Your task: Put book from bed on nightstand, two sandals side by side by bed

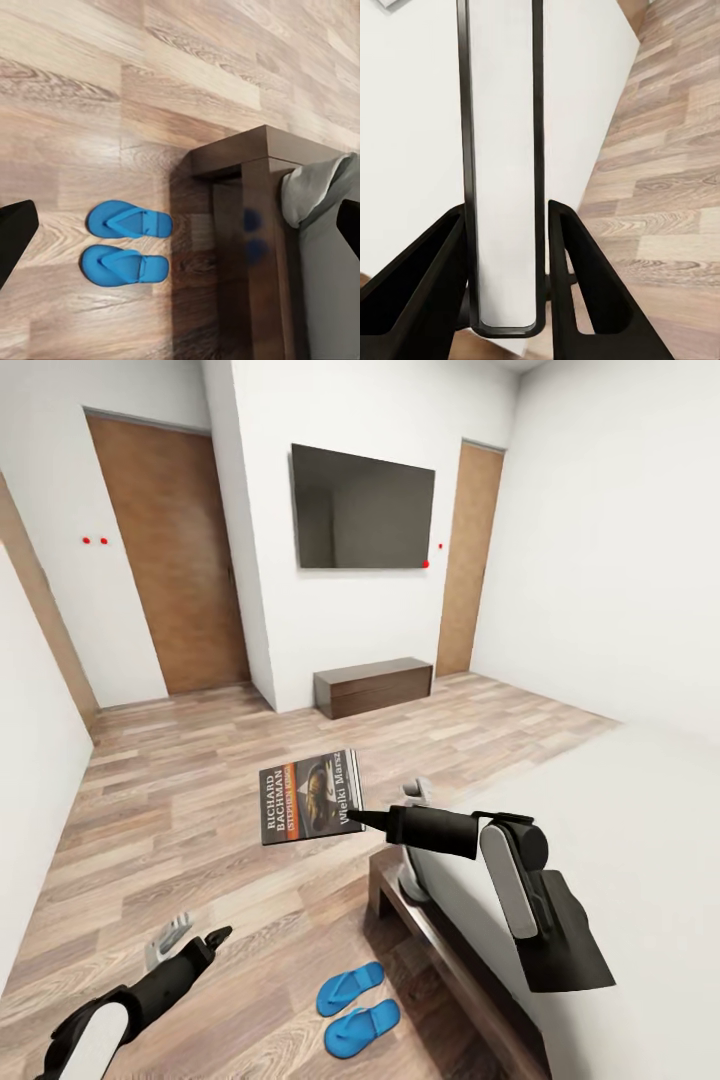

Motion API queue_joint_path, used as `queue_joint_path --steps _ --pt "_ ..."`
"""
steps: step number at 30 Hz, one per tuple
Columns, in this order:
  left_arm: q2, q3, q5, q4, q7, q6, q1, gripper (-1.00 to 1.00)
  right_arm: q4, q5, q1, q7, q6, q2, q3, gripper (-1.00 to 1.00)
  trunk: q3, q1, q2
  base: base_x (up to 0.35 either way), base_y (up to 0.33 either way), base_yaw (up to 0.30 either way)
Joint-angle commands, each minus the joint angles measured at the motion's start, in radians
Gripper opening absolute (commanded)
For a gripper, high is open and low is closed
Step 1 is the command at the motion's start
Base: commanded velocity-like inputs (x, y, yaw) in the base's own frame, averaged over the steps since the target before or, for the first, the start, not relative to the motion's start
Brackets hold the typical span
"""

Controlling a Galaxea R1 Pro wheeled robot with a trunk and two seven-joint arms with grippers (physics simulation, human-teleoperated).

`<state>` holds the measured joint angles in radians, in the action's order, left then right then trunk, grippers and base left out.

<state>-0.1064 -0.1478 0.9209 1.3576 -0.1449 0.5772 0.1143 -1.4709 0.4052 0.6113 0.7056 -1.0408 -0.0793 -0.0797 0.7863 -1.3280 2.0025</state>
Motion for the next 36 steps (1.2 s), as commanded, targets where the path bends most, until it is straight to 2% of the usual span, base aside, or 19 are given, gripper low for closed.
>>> queue_joint_path --steps 1,25,36 --pt "0.000 0.000 0.010 0.001 -0.008 0.004 0.001 1.00 -0.001 0.004 0.001 0.006 -0.006 0.000 0.001 -1.00 0.001 0.000 0.000 0.000 0.000 0.276" --pt "0.002 0.001 0.008 -0.024 -0.006 -0.001 0.001 1.00 0.000 0.004 0.001 0.005 -0.006 0.000 0.001 -1.00 0.001 0.000 0.000 0.000 0.002 0.276" --pt "0.000 0.001 0.008 -0.025 -0.005 -0.011 0.001 1.00 0.000 0.004 0.001 0.006 -0.006 0.000 0.001 -1.00 0.001 0.000 0.000 0.000 0.197 0.276"
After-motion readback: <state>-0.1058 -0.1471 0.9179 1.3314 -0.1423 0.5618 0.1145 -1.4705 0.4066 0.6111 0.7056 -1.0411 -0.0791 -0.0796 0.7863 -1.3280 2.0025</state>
